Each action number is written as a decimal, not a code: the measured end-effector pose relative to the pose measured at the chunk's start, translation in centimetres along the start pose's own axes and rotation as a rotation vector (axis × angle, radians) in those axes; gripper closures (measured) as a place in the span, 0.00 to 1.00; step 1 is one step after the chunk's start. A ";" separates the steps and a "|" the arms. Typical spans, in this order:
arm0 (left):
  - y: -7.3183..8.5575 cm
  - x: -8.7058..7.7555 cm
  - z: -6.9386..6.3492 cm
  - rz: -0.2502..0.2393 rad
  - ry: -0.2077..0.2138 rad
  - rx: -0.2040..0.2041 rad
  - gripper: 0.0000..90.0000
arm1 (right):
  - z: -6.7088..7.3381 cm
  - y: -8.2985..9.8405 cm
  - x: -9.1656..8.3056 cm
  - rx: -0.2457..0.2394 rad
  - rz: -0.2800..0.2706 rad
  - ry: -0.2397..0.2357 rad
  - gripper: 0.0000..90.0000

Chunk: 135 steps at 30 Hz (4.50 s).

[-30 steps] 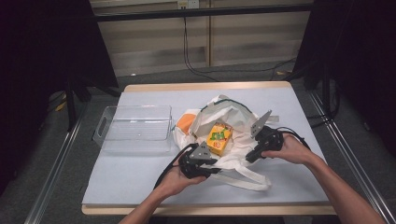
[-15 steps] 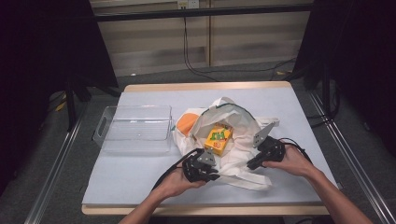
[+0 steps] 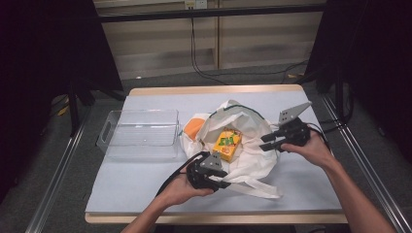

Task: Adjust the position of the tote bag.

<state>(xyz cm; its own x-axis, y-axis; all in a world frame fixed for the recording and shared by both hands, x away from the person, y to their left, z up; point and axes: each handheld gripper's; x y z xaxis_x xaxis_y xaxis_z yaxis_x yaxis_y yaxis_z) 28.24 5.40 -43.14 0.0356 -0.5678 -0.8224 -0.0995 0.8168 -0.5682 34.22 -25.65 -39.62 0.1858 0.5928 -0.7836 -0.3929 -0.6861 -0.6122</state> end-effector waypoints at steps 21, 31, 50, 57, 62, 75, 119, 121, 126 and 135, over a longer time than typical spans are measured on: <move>-1.6 2.4 0.0 0.119 -0.004 0.035 0.55 | -8.1 -5.4 2.0 0.116 0.111 0.123 0.38; -1.6 3.0 -0.4 0.139 -0.026 0.047 0.65 | -9.1 -7.7 6.4 0.101 0.178 0.084 0.75; -1.2 3.4 -0.8 0.188 0.054 0.040 0.95 | -12.0 -6.6 11.4 0.188 0.415 0.226 0.95; -0.9 3.2 0.1 0.142 0.101 -0.006 0.89 | -11.0 -6.4 10.5 0.141 0.358 0.245 0.71; -0.7 2.4 0.5 0.100 0.093 -0.036 0.75 | -10.5 -6.2 8.0 0.168 0.246 0.207 0.52; -0.3 -0.6 1.5 -0.018 0.053 -0.091 0.59 | -6.2 -3.2 3.7 0.104 0.127 0.230 0.41; -0.4 -0.6 14.4 0.240 -0.300 -0.397 0.91 | 2.7 -0.2 8.3 -0.112 0.310 0.045 0.90; -0.5 -0.4 14.5 0.245 -0.306 -0.407 0.91 | 2.7 0.0 8.3 -0.129 0.329 0.041 1.00; -0.5 -0.4 14.5 0.280 -0.332 -0.422 0.91 | 2.8 1.0 7.7 -0.107 0.311 0.030 1.00; -0.3 -0.9 13.7 0.193 -0.312 -0.407 0.78 | 3.2 2.9 6.7 -0.065 0.216 0.062 0.87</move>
<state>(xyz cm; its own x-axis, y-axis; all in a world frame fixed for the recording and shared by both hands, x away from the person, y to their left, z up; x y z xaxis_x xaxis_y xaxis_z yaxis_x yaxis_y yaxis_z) 41.82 7.03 -42.64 0.2656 -0.3040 -0.9149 -0.5077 0.7626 -0.4008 31.42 -22.27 -46.29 0.1595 0.4035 -0.9010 -0.3712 -0.8212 -0.4334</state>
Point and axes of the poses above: each handheld gripper's, and its own axes: x roughly forward along the jaws, y roughly out of its underside, z roughly to its left, and after that the axes turned 9 degrees about z, right-handed
